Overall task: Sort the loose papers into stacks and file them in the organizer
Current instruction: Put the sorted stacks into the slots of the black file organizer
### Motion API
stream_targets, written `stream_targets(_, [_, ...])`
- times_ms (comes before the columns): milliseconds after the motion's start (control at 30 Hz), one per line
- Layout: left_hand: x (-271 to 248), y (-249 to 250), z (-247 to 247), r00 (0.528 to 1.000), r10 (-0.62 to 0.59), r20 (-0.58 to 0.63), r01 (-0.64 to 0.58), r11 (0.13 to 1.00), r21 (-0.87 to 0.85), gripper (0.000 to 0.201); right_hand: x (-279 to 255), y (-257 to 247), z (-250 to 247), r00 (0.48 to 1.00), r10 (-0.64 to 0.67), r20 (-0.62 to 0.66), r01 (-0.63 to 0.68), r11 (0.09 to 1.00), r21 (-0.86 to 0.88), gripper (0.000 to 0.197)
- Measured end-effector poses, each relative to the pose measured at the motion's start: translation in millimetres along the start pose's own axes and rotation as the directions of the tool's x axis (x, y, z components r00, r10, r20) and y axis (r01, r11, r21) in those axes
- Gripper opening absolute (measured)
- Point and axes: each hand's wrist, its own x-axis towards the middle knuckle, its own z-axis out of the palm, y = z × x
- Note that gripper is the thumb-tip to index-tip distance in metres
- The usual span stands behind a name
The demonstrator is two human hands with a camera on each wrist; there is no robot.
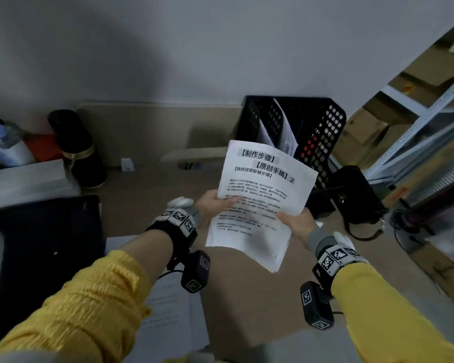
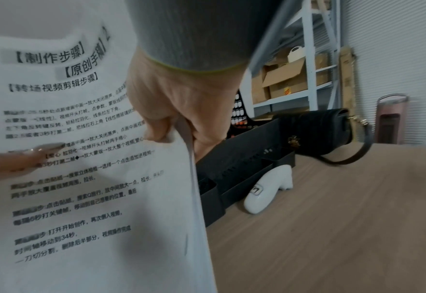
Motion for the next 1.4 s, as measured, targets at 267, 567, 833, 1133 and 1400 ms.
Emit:
stream_targets(267, [28, 12, 71, 0.999, 0.023, 0.047, -0.026, 0.998, 0.063, 0.040, -10, -2, -94, 0.890, -0.010, -0.456, 0.043, 0.997, 0.061, 0.041])
stream_targets(567, [46, 21, 133, 0.975, -0.108, 0.195, 0.101, 0.994, 0.046, 0.042, -14, -6, -147, 0.756, -0.044, -0.653, 0.052, 0.999, -0.007, 0.034])
stream_targets(833, [69, 24, 133, 0.969, -0.171, 0.181, 0.172, 0.985, 0.011, 0.039, 35, -37, -144, 0.768, -0.184, -0.613, 0.153, 0.983, -0.104, 0.016])
stream_targets(1133, [97, 19, 103, 0.942, -0.280, 0.183, 0.290, 0.957, -0.028, 0.042, 108, -65, -115, 0.807, -0.241, -0.538, 0.167, 0.969, -0.185, 0.032])
stream_targets(1400, [117, 18, 94, 0.936, -0.274, 0.223, 0.312, 0.936, -0.160, 0.022, 166, -74, -80, 0.850, -0.283, -0.445, 0.166, 0.945, -0.282, 0.024])
